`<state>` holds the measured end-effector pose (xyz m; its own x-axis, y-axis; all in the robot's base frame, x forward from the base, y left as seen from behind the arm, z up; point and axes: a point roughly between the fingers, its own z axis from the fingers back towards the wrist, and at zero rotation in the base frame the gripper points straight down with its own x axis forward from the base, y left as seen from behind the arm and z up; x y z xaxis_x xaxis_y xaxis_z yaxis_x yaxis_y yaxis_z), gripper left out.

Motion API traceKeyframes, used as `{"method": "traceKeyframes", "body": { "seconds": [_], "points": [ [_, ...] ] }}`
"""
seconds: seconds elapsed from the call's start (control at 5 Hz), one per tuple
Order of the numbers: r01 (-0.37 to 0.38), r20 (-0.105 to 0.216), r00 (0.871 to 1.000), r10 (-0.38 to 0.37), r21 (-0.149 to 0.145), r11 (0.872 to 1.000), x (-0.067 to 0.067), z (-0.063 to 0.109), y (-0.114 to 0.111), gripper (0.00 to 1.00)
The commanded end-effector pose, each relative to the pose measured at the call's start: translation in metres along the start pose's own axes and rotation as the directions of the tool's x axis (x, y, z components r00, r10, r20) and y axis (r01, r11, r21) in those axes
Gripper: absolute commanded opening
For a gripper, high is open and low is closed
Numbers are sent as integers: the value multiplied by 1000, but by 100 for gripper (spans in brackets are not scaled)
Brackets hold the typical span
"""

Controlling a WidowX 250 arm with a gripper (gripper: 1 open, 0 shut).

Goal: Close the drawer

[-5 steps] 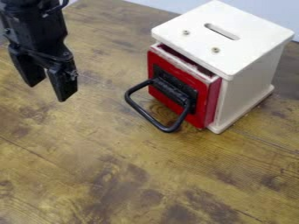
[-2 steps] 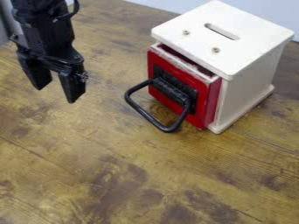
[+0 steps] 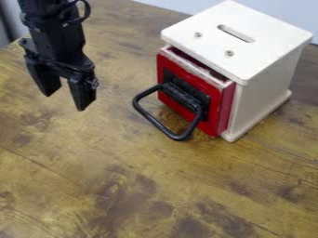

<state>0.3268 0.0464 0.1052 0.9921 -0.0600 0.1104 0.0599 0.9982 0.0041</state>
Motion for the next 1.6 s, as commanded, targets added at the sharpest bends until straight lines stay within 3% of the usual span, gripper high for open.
{"method": "traceKeyframes", "body": {
  "seconds": [0.0, 1.4],
  "points": [
    [-11, 37, 999, 11, 5, 1000, 6, 9, 7, 100],
    [-11, 26, 1000, 11, 10, 1000, 1, 1, 1, 100]
  ]
}}
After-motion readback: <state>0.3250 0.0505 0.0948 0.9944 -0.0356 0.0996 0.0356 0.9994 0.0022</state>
